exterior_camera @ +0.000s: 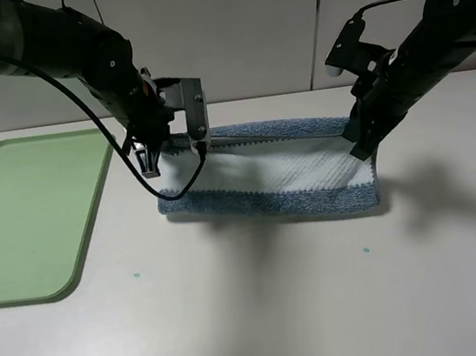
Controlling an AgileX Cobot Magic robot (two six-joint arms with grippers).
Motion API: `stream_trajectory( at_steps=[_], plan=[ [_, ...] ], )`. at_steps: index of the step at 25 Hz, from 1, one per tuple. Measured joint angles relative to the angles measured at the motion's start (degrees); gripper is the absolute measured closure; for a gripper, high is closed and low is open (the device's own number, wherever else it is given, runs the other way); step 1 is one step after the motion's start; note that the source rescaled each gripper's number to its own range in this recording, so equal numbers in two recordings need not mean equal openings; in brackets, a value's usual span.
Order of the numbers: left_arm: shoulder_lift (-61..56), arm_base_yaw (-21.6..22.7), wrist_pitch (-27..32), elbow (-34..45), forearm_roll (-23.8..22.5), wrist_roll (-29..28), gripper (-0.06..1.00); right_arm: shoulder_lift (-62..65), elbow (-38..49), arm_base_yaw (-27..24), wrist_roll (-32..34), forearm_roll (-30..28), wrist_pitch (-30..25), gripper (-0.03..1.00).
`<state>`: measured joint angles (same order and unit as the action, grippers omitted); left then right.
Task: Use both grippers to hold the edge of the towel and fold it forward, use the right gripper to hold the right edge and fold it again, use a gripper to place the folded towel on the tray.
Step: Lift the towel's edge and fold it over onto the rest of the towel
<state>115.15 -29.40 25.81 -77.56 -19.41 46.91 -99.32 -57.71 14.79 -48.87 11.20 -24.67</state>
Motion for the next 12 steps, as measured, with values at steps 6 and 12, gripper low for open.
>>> stream_trajectory(
  at_steps=[6, 12],
  plan=[
    [0.0, -0.06, -0.71, -0.11, 0.13, 0.83, 0.94, 0.0, 0.0, -0.6, -0.18, 0.52, 0.06, 0.97],
    [0.0, -0.06, -0.86, -0.11, 0.13, 0.83, 0.94, 0.0, 0.0, -0.62, -0.25, 0.66, 0.13, 0.97]
  ],
)
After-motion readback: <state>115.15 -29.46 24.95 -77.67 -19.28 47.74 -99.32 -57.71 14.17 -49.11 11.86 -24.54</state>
